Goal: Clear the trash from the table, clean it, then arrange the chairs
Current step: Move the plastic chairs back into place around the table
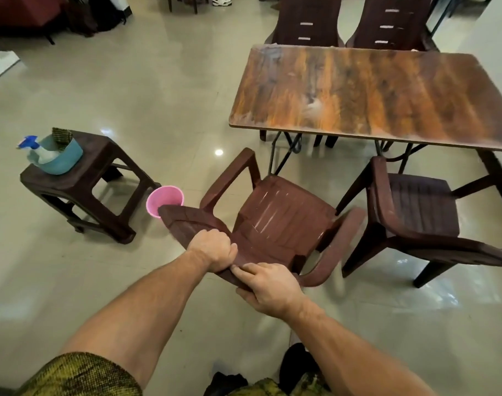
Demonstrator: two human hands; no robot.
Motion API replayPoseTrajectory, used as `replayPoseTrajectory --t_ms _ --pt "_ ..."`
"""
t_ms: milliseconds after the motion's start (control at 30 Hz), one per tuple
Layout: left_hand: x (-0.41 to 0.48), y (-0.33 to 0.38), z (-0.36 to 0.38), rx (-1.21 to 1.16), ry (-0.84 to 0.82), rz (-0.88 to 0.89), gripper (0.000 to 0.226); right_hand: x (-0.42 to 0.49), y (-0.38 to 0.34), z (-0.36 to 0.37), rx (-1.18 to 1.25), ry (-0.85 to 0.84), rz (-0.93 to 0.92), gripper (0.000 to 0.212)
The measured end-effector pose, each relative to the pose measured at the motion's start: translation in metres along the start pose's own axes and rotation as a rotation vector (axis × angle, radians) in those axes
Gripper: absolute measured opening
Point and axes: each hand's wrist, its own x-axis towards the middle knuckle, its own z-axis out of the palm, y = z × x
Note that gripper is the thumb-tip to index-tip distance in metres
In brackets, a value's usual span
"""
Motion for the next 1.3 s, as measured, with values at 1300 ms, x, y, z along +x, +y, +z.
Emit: replayPoseTrajectory --t_ms 1300 --pt "0.086 0.253 -0.091 -0.221 -0.003 0.256 0.034 -0.13 0.268 -0.116 -0.002 -0.169 0.508 0.044"
